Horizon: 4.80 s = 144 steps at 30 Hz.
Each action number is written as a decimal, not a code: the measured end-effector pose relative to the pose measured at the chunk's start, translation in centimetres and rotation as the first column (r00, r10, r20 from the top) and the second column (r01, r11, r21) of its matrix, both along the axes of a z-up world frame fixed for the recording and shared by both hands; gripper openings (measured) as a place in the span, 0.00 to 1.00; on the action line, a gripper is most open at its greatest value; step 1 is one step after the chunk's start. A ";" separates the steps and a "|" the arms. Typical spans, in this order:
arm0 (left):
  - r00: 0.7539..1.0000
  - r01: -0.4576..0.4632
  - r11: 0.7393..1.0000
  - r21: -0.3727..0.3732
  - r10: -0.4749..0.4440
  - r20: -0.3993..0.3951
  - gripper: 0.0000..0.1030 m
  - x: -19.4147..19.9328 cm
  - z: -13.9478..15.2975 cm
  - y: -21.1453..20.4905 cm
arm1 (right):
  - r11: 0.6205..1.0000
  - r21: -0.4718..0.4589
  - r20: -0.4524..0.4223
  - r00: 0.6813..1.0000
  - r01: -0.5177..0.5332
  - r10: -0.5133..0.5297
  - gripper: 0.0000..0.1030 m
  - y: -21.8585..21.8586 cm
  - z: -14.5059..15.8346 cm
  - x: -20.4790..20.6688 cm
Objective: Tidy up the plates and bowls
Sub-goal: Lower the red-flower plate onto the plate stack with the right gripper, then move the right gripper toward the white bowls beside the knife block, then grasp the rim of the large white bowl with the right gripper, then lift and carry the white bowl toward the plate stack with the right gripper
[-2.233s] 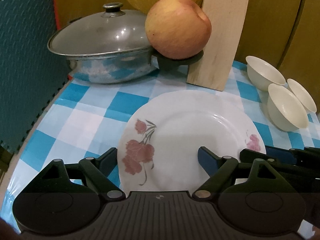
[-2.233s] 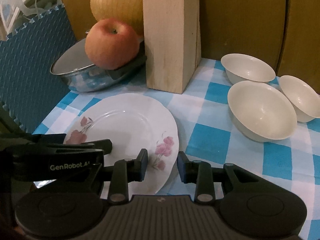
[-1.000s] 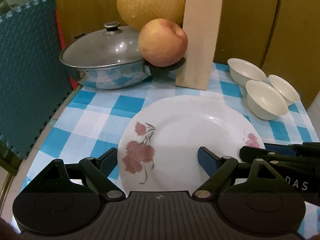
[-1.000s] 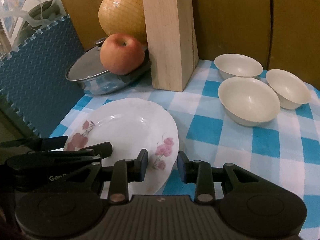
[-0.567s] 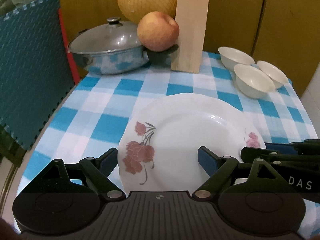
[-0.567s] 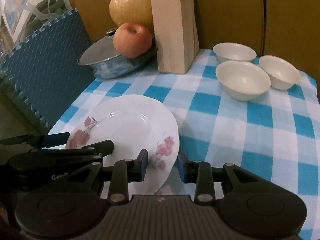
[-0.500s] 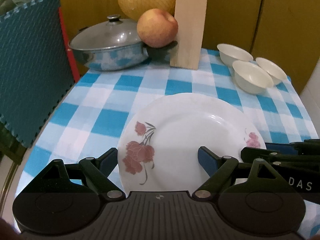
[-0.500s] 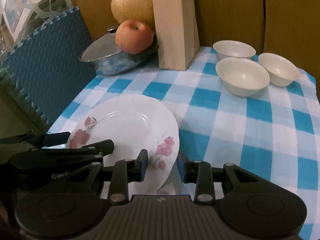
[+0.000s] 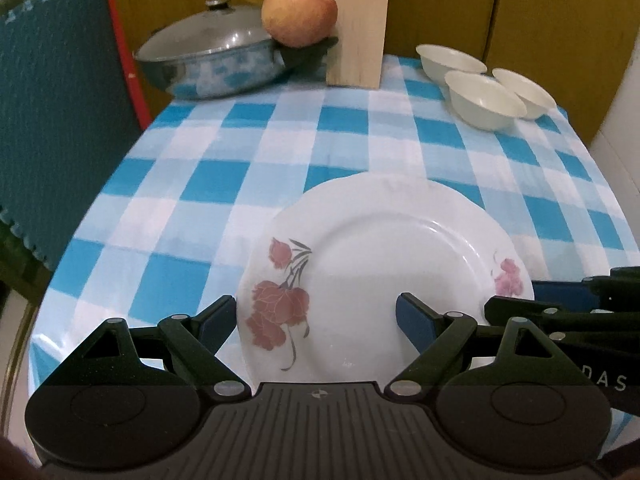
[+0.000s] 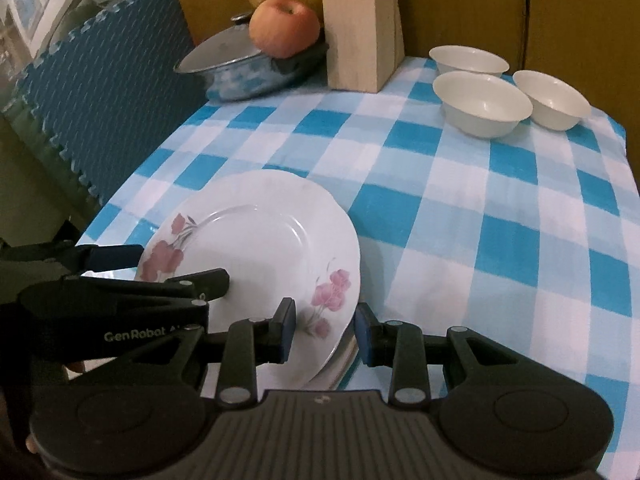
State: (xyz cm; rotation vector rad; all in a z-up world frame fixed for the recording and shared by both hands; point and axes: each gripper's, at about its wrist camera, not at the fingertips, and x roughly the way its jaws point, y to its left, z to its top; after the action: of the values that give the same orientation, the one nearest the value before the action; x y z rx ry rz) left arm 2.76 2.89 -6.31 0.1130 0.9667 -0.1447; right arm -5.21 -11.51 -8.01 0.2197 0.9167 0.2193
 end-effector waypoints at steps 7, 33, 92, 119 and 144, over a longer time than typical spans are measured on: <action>0.998 0.041 0.999 0.003 -0.041 0.039 0.83 -1.3 0.9 -0.4 | 0.999 0.044 -0.014 1.000 0.009 -0.009 0.27 -1.2 0.1 -1.1; 0.984 0.137 0.991 0.010 -0.137 0.112 0.88 5.8 3.3 -8.1 | 0.961 0.072 0.034 0.962 0.267 -0.270 0.27 -10.3 2.3 4.4; 0.956 0.267 0.958 0.101 -0.277 0.101 0.30 19.6 -1.8 -19.8 | 0.900 0.212 -0.090 0.925 0.381 -0.370 0.09 -17.3 -2.6 17.4; 0.955 0.281 0.954 0.101 -0.289 0.065 0.37 7.8 0.2 -15.2 | 0.945 0.192 -0.109 0.963 0.264 -0.247 0.10 -11.9 -0.7 7.7; 0.955 0.238 0.960 0.150 -0.260 0.146 0.61 7.4 1.1 -14.9 | 0.924 0.157 -0.091 0.937 0.349 -0.338 0.17 -14.8 -0.8 7.2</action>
State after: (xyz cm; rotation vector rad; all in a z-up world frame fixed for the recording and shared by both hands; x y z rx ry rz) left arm 10.14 -12.00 -5.20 0.3641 0.7939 -0.3000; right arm 2.03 -26.29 -8.77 0.5446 0.9058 -0.0365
